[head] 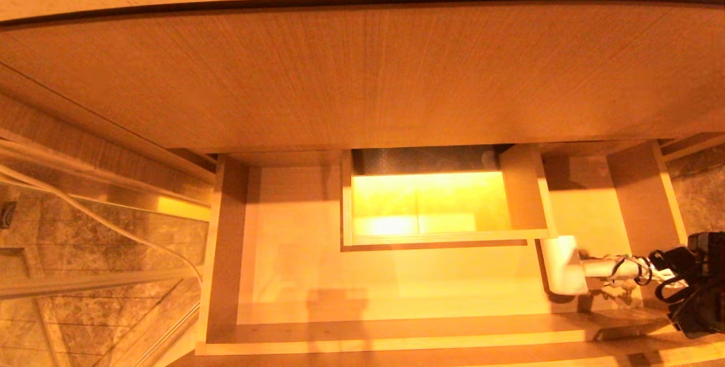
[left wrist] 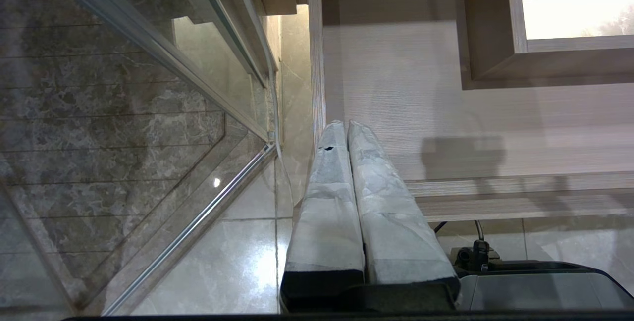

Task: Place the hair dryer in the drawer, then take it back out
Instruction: Put it into the drawer

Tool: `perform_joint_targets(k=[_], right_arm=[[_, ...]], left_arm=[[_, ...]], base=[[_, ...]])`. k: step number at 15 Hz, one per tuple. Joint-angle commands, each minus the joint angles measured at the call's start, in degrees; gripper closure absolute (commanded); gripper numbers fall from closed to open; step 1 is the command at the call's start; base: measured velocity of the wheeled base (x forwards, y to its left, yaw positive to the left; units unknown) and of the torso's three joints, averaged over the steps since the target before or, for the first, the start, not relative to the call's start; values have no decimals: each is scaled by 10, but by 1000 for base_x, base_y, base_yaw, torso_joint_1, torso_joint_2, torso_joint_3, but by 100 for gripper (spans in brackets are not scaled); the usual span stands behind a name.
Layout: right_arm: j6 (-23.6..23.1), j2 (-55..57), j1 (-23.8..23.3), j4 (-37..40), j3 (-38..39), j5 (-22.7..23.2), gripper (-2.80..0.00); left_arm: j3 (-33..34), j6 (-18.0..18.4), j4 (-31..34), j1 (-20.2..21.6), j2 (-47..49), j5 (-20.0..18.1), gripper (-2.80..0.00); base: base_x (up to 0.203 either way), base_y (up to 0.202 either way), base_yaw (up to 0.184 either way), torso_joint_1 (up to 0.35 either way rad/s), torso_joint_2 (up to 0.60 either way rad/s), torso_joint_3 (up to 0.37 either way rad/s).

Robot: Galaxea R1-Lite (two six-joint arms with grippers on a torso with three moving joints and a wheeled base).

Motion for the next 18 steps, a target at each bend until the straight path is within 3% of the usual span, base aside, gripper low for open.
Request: perform_joint_targets(k=[1, 5, 6, 7, 18], right_arm=[[2, 31, 1, -3, -25, -2, -280], [2, 49, 0, -2, -54, 0, -280], [2, 50, 0, -2, -57, 3, -78], [2, 50, 0, -2, -56, 4, 0], [2, 44, 29, -10, -74, 3, 0]], left_arm=[[0, 0, 0, 0, 0, 0, 0], [0, 0, 0, 0, 0, 0, 0], [0, 0, 0, 0, 0, 0, 0], [0, 0, 0, 0, 0, 0, 0], [0, 0, 0, 0, 0, 0, 0]], base=[[0, 0, 0, 0, 0, 0], [0, 0, 0, 0, 0, 0], [0, 0, 0, 0, 0, 0], [0, 0, 0, 0, 0, 0], [0, 0, 0, 0, 0, 0]])
